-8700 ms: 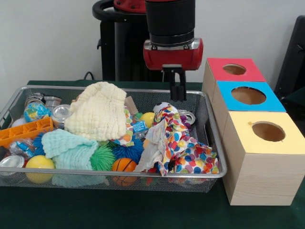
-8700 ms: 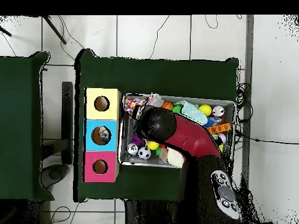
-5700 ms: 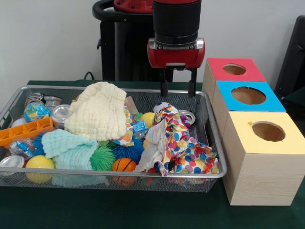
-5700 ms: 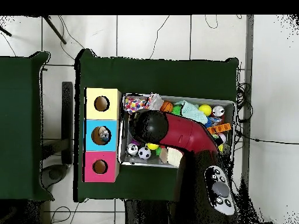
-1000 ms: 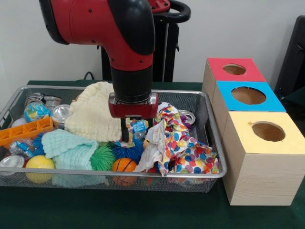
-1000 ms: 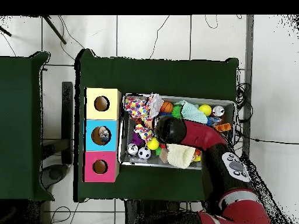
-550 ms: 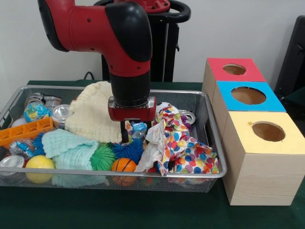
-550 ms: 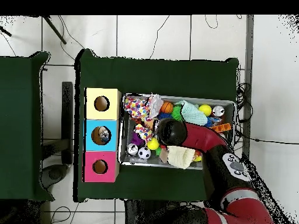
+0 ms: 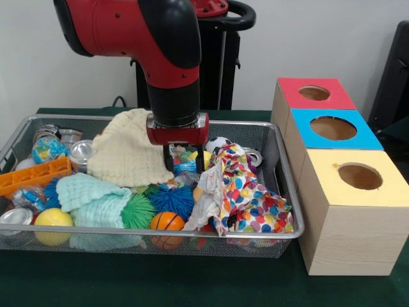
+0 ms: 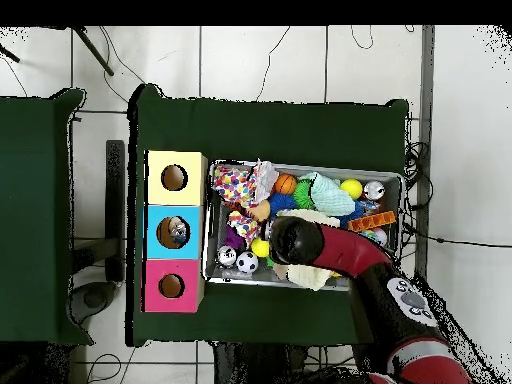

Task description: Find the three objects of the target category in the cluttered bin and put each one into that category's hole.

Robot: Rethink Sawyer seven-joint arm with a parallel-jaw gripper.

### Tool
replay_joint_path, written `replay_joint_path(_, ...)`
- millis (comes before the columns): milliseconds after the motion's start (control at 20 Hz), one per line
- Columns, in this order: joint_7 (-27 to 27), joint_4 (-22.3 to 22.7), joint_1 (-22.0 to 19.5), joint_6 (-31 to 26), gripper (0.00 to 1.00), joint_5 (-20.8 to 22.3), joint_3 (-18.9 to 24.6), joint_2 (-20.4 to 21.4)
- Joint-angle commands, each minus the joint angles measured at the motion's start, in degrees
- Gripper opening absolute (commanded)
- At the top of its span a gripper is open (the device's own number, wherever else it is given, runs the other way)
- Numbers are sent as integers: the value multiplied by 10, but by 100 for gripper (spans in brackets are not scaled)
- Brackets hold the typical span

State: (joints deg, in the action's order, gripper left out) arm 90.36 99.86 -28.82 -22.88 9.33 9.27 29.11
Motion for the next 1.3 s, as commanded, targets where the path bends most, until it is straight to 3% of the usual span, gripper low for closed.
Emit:
replay_joint_path(50,31,79,-11,-50,100,1,43,54)
replay_joint_path(500,37,64,-7,8,100,21,32,14)
replay_joint_path(950,51,61,-18,66,100,23,37,2)
replay_joint_path(1300,54,42,-31,50,100,2,40,24)
